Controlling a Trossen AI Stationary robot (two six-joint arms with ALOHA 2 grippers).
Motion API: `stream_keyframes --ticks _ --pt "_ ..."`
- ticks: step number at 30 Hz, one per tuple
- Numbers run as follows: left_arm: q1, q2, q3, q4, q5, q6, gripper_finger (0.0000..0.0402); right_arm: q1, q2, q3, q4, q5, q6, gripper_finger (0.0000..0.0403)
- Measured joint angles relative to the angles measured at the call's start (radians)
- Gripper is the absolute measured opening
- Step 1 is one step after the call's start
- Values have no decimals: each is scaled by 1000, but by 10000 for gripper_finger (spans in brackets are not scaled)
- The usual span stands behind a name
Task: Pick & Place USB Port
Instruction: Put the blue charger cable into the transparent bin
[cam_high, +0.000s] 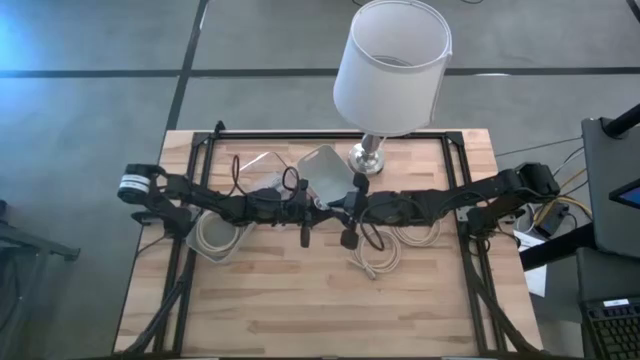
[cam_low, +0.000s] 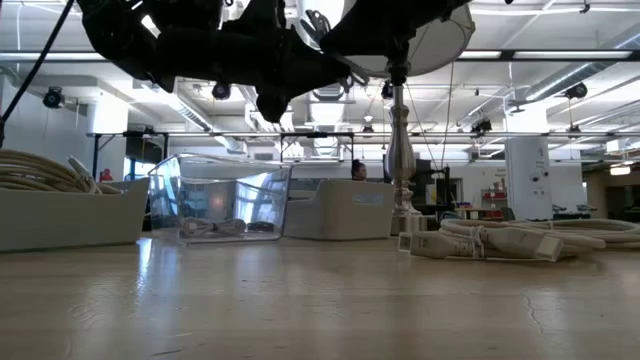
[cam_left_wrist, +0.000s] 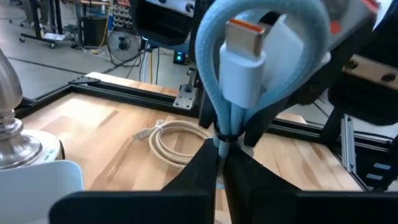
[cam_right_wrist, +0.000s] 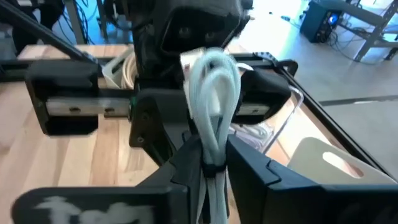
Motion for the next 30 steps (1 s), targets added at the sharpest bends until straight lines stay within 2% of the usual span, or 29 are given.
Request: stream_keyframes --ticks 5,12,15,19,25,30 --pt "0 9 0 -40 0 1 18 0 0 -1 -22 4 2 103" --pt "5 4 0 -90 -6 -8 9 6 -20 -1 -60 5 -48 130" --pt "9 -22 8 -173 -11 -8 13 20 -57 -1 -110 7 -47 138" --pt "19 -95 39 -383 -49 -8 12 43 -109 -1 -199 7 -10 145" --pt "32 -241 130 -837 -137 -8 15 72 -150 -1 -313 7 41 141" --pt "50 -328 178 -1208 -294 -68 17 72 -146 -4 -331 7 63 134"
